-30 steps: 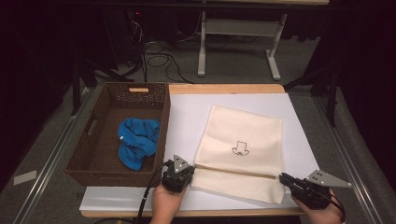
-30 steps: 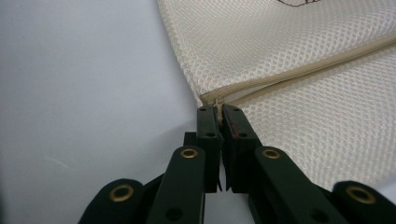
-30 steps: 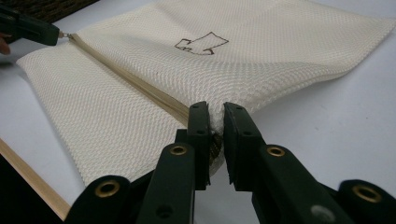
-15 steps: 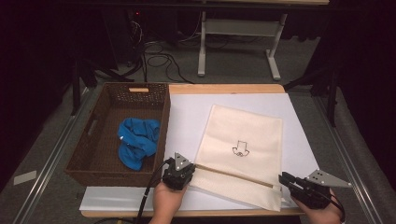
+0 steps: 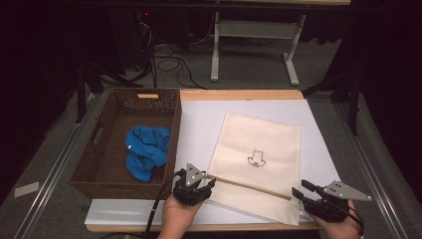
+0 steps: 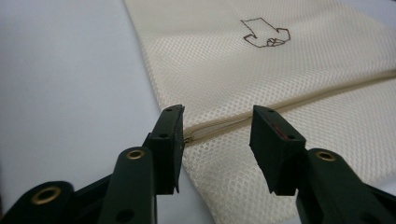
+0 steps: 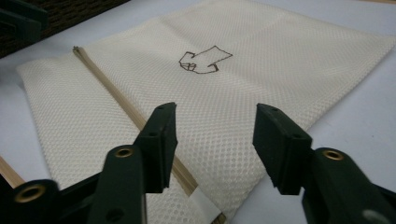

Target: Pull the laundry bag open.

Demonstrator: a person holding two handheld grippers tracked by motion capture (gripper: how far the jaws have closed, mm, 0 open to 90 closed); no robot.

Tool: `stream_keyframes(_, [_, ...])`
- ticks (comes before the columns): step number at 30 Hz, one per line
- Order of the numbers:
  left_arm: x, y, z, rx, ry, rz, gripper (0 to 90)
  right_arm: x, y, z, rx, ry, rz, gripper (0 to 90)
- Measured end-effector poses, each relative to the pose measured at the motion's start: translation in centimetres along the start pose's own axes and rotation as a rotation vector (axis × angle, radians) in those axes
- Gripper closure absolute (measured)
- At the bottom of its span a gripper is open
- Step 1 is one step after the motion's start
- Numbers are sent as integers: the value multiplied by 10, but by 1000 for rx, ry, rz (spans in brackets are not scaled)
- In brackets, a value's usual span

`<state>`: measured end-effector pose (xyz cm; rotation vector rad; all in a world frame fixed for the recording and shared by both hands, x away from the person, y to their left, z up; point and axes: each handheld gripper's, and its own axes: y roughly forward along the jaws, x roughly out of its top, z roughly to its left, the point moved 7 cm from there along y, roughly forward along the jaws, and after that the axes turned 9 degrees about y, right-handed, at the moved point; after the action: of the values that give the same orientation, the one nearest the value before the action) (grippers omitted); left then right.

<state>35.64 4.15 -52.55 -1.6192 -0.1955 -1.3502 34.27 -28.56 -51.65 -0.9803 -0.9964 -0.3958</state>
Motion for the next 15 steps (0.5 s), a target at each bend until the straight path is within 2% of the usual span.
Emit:
stream_keyframes(2, [0,-2,-1,18,19,-15,493,1,0,0,-7,-5,-16,403])
stream_keyframes(6, [3,-5,0,39,-3,-68,408,2,2,-2,-25,13,-20,302])
stream_keyframes(9, [9,-8,3,50,-3,-107,348,4,5,0,-31,4,-23,231])
stream_keyframes(13, [9,-6,4,29,-12,-112,299,9,10,-1,-55,-1,-31,120])
stream_keyframes(15, [13,-9,4,26,-4,-128,289,9,10,0,-60,-7,-30,59])
